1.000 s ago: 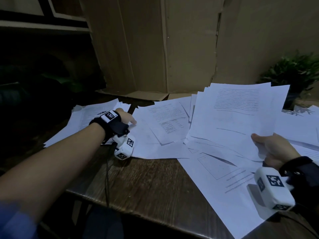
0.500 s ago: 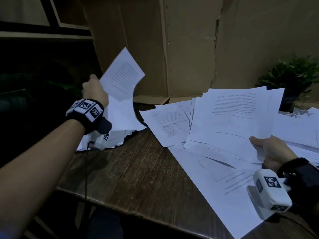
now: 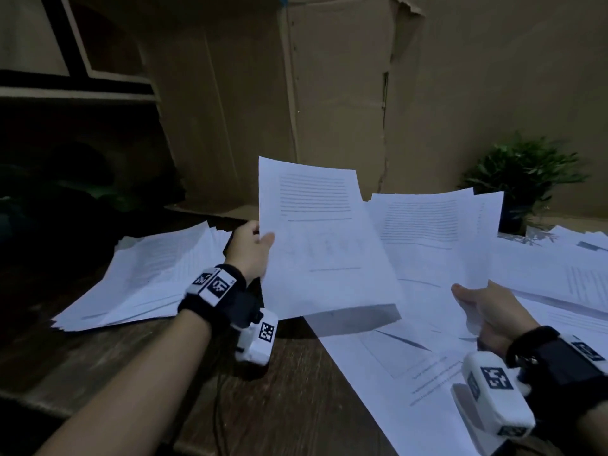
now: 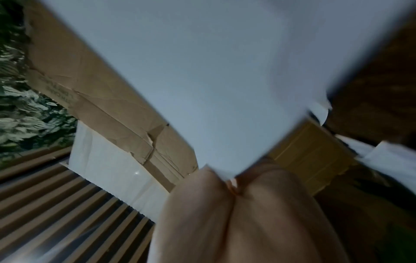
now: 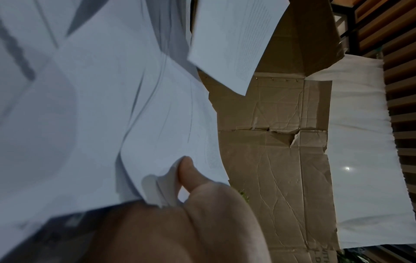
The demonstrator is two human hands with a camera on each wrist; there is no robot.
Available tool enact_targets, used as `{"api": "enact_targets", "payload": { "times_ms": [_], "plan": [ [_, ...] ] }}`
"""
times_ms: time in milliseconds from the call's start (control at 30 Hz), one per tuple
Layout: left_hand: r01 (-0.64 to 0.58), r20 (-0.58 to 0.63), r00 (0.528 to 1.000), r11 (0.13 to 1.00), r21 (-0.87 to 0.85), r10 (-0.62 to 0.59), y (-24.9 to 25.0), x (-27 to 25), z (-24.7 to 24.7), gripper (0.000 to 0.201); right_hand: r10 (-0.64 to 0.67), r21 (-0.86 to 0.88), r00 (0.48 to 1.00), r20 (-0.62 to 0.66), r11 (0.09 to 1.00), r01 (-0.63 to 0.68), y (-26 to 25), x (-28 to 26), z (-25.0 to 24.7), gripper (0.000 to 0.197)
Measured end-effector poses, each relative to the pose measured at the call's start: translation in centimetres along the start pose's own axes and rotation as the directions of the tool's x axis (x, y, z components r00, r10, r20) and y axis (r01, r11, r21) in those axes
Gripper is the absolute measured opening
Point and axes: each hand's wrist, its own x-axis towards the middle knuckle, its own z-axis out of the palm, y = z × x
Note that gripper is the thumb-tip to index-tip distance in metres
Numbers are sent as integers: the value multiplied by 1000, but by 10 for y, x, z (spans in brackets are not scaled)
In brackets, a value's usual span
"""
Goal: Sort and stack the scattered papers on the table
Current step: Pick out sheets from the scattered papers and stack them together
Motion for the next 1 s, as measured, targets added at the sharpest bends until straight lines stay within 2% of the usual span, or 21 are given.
{"api": "enact_targets", "payload": {
  "times_ms": [100, 200, 333, 500, 600, 767, 867, 933, 1000],
  "plan": [
    [17, 29, 999, 999, -44, -15, -2, -1, 13, 22, 4, -19, 1000, 16, 1000, -4, -1, 1, 0, 54],
    [24, 84, 996, 998, -56, -19, 4, -3, 24, 15, 28, -30, 993, 117, 999, -25, -6, -5, 4, 35],
    [24, 217, 976, 999, 33, -30, 11, -9, 41, 14, 31, -89, 955, 294, 996, -5, -12, -23, 15, 34],
    [43, 205, 977, 998, 53, -53, 11, -15, 53, 14, 29, -138, 927, 374, 990, 25, -15, -31, 22, 33],
    [115, 198, 974, 993, -26, -108, 10, -15, 56, 19, 17, -129, 910, 415, 991, 40, -20, -40, 27, 31],
    [162, 189, 972, 981, -108, -139, 9, -16, 59, 12, 13, -171, 930, 367, 984, 54, -17, -37, 25, 35],
    [119, 115, 988, 984, -136, -103, 7, -14, 61, 15, 66, -110, 930, 361, 994, -28, -17, -38, 27, 31],
    [85, 56, 996, 981, -173, -76, 10, -18, 64, 17, 93, -68, 951, 294, 995, -76, -15, -35, 27, 28],
    [52, 18, 999, 984, -172, -50, 12, -20, 69, 19, 143, -63, 951, 275, 989, -131, -15, -34, 26, 52]
  ]
}}
